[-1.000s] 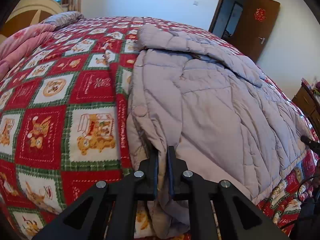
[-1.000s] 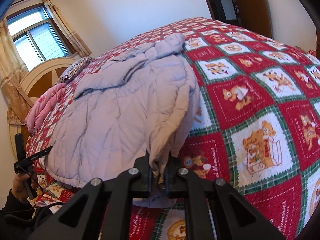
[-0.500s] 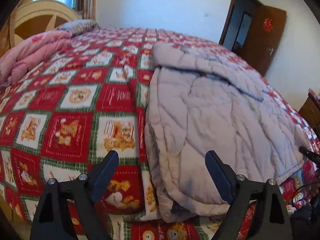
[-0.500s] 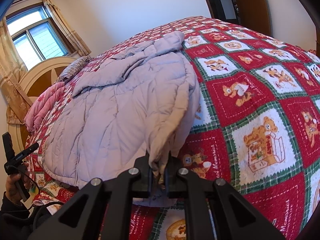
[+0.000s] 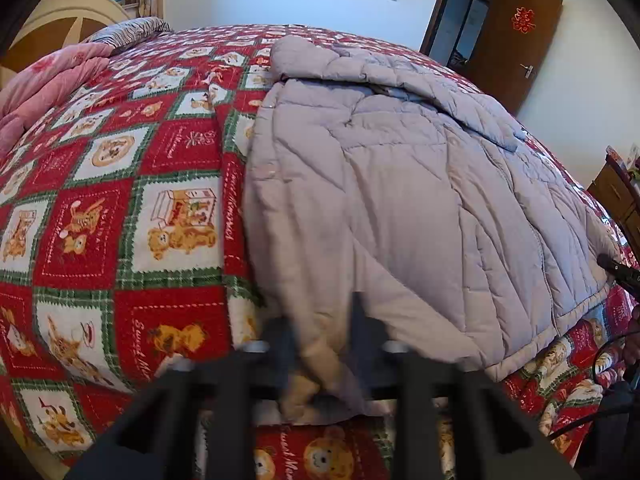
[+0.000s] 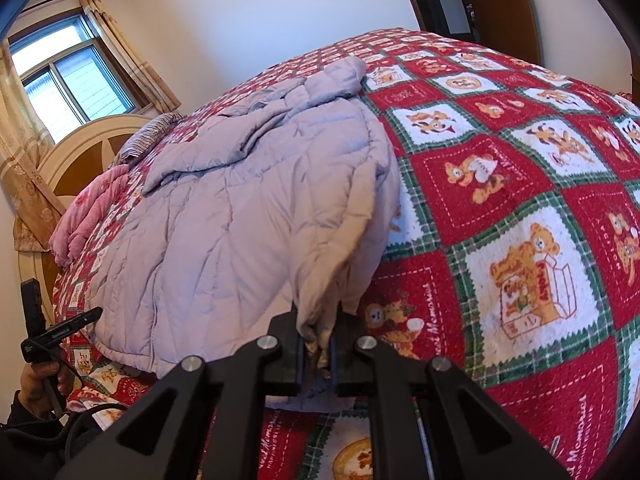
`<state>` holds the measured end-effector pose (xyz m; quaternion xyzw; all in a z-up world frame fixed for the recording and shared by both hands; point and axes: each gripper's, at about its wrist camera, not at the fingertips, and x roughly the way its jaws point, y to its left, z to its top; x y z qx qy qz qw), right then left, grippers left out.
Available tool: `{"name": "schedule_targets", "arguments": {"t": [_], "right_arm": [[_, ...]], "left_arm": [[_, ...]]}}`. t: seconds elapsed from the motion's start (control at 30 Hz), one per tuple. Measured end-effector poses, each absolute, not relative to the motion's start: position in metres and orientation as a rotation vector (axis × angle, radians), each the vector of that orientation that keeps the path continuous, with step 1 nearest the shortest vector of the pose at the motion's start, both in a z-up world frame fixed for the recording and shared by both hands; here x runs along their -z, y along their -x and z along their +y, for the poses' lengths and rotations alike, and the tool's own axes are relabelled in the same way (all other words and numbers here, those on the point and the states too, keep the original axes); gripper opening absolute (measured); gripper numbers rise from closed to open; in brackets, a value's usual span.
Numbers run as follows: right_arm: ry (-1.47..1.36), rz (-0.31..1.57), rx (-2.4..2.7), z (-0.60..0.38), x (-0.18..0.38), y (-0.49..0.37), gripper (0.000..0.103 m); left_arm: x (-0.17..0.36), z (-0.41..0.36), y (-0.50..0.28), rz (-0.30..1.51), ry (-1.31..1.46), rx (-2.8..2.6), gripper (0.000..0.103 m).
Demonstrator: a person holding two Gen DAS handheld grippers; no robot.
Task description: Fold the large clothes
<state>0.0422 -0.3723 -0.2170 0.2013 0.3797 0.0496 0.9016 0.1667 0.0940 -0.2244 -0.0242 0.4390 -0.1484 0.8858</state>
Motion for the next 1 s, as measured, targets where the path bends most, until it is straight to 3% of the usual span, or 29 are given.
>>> {"name": "schedule_targets", "arguments": {"t": [0.1, 0.27, 0.5, 0.7, 0.83, 0.87, 0.97, 1.0], "right_arm": [[-0.429, 0.765, -0.116, -0.373, 0.211, -0.040, 0.012], [-0.431, 0.672, -0.154, -0.375, 0.172, -0.027, 0.011], [-0.462, 0.505, -0.204, -0.385, 0.102, -0.005, 0.011], [-0.412, 0.422, -0.200, -0.395, 0.062, -0.047, 0.011], [-0.377, 0.424, -0.161, -0.402, 0.064, -0.103, 0.011], [-0.387, 0.430, -0.156, -0.404, 0.066, -0.122, 0.011], [-0.417, 0.438, -0.117, -0.413, 0.071, -0.170, 0.011], [-0.443, 0.446, -0.110, -0.416, 0.073, -0.189, 0.011]], "left_arm": [[0.203, 0.102, -0.161, 0.853, 0.117, 0.358, 0.007], [0.121, 0.111, -0.133, 0.670, 0.184, 0.498, 0.006], [0.047, 0.128, -0.107, 0.488, 0.241, 0.576, 0.006], [0.042, 0.129, -0.181, 0.445, 0.211, 0.535, 0.007], [0.056, 0.109, -0.239, 0.430, 0.173, 0.474, 0.014], [0.059, 0.104, -0.257, 0.435, 0.177, 0.460, 0.016], [0.065, 0.102, -0.301, 0.447, 0.271, 0.425, 0.040], [0.066, 0.105, -0.314, 0.422, 0.314, 0.395, 0.075]]}}
